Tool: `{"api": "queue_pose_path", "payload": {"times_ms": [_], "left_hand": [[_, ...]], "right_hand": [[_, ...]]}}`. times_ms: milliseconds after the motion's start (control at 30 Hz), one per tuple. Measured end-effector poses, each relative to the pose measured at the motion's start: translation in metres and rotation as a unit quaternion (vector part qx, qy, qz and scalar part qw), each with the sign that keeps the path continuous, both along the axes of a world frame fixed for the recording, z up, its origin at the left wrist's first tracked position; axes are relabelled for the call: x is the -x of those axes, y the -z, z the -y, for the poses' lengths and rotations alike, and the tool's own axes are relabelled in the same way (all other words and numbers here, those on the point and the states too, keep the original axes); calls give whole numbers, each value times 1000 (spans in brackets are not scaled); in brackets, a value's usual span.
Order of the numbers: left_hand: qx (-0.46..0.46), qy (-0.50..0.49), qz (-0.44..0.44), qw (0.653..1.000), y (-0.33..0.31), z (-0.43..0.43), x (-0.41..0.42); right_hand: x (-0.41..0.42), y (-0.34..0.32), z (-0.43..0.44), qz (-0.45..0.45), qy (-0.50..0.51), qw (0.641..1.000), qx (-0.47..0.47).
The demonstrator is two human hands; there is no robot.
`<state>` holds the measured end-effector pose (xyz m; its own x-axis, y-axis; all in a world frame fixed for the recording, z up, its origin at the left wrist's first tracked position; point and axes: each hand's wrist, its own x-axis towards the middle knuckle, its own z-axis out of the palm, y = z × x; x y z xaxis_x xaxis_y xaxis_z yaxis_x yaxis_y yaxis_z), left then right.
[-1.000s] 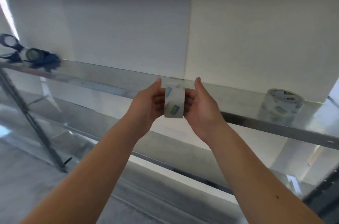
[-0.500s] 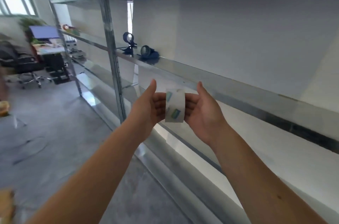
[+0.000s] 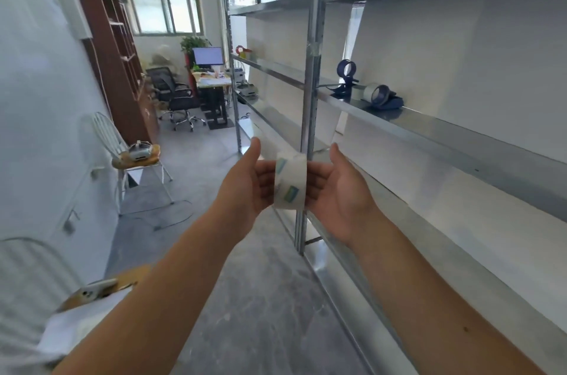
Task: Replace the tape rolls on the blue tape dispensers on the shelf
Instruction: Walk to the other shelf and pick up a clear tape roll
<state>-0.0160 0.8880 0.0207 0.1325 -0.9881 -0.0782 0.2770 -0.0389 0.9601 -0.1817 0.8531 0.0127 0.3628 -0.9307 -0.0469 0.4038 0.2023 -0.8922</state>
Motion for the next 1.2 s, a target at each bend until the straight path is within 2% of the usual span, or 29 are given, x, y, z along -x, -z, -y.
{"api": "queue_pose_path", "payload": {"times_ms": [300, 533, 767, 1200], "left_hand": [[-17, -74, 4, 997, 12, 43, -70], [-36, -133, -7, 990, 28, 126, -98], [-14, -177, -44, 983, 40, 208, -119], [-32, -223, -49, 973, 41, 321, -205]], "right_hand": [[-78, 18, 74, -13, -81, 997, -12], [-114, 33, 172, -24, -131, 991, -17], [-143, 33, 271, -51, -185, 981, -11], [-239, 42, 401, -68, -214, 975, 1]]}}
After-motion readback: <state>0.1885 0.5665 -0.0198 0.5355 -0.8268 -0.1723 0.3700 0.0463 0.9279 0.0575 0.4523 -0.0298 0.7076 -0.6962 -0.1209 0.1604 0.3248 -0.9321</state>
